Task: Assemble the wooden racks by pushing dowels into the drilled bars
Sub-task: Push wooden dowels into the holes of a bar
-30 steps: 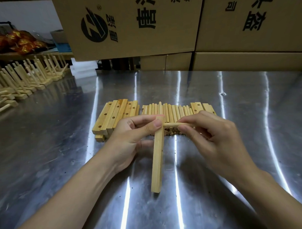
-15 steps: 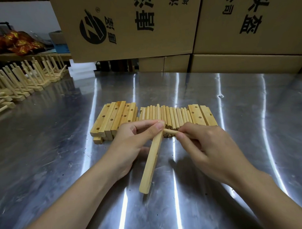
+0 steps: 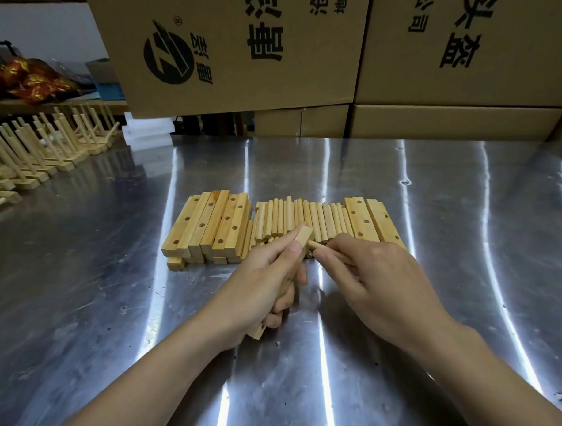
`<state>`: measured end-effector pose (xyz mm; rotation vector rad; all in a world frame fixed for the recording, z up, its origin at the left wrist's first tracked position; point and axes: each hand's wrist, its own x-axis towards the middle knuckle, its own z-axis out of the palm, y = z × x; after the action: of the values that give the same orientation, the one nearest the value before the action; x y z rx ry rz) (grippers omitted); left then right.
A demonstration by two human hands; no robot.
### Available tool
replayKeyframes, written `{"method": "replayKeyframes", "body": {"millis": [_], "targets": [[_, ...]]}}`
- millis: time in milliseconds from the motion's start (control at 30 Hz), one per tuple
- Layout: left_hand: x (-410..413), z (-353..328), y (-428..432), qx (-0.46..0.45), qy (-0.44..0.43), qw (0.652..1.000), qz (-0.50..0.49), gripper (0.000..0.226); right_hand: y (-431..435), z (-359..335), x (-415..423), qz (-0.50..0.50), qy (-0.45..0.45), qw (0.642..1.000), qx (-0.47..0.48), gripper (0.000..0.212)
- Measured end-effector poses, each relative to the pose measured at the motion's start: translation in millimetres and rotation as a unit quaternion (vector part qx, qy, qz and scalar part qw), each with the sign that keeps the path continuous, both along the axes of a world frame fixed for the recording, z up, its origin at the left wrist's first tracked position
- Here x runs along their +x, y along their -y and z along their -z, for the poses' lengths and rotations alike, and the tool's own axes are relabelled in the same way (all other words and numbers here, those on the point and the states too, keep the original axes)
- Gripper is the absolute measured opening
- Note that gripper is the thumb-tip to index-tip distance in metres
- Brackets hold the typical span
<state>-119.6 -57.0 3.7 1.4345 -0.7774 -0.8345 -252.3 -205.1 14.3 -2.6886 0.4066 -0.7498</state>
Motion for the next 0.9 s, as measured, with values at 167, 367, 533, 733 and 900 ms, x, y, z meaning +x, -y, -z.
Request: {"method": "replayKeyframes", "body": {"millis": [167, 367, 533, 733, 900], "targets": [[-7, 0, -3, -0.029, 0.052, 0.998, -0.010, 0.045, -9, 1, 4, -0.016, 0.096, 0.987, 0.131, 0.043], [-5, 8, 0, -0.045, 0.126, 0.991, -0.030, 0.048, -12, 5, 9, -0.005, 0.102, 0.895, 0.434, 0.046], [-4, 8, 1, -0.056, 0.097, 0.993, -0.028, 0.046, -13, 4, 10, -0.017, 0.097, 0.914, 0.393, 0.042], [16, -14, -4, -0.163, -0.044, 0.982, -0.080, 0.038, 8, -7, 8, -0.017, 0.201, 0.897, 0.392, 0.059], [44, -28, -22, -0.291, -0.335, 0.893, -0.070, 0.029, 38, 8, 4, 0.115, 0.196, 0.967, 0.116, 0.019]]}}
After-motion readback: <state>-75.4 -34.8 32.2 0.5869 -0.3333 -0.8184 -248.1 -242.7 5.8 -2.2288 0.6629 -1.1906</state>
